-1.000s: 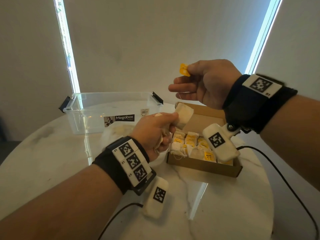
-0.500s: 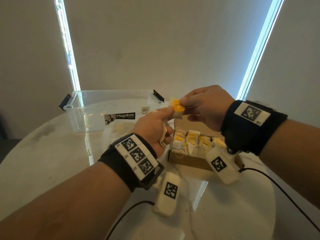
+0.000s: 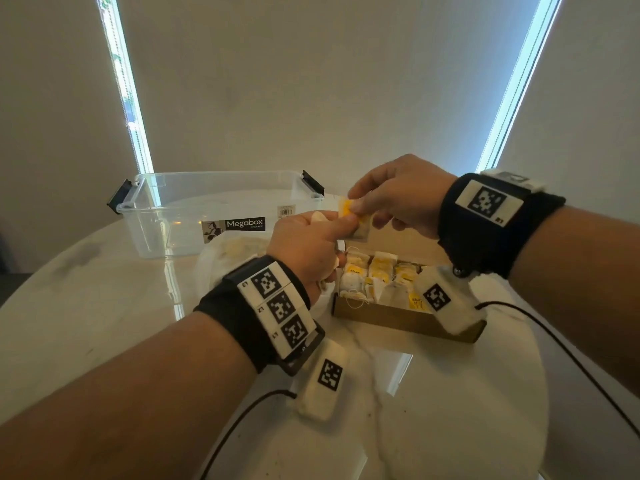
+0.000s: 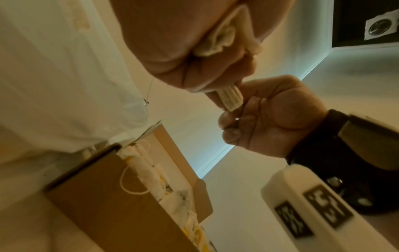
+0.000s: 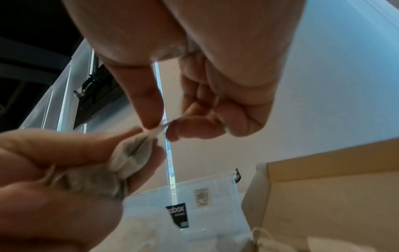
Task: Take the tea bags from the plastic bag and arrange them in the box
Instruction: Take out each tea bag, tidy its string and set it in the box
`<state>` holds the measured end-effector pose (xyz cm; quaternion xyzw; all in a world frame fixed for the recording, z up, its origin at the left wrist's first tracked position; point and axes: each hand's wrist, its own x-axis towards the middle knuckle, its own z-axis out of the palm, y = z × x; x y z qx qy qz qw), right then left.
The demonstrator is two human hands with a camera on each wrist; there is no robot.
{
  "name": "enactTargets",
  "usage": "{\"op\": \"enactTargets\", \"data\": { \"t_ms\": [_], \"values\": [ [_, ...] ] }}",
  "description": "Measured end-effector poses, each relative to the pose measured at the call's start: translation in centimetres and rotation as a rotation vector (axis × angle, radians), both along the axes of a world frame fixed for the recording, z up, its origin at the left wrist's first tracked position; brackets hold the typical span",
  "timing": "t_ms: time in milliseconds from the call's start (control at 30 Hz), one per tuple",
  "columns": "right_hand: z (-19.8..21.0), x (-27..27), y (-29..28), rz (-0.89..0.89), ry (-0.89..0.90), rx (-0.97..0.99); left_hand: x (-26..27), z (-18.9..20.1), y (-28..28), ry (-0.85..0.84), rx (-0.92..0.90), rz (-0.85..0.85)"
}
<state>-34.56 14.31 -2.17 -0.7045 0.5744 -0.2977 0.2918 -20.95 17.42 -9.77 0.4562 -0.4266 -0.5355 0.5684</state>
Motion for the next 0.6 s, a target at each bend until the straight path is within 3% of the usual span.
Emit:
{"op": "enactTargets", "data": {
  "t_ms": [133, 333, 600],
  "values": [
    [0.7, -0.7, -1.5, 0.07, 0.257, 0.01, 0.0, -0.3, -0.1, -0.093, 0.096, -0.052],
    [-2.2, -1.1, -5.7, 0.016, 0.604, 0.092, 0.7, -1.7, 0.2, -0.58, 0.264, -0.278],
    [-4.6, 0.2, -8.4, 0.075, 0.65, 0.194, 0.7, -1.3, -0.4, -0.787, 0.362, -0.463]
  ]
}}
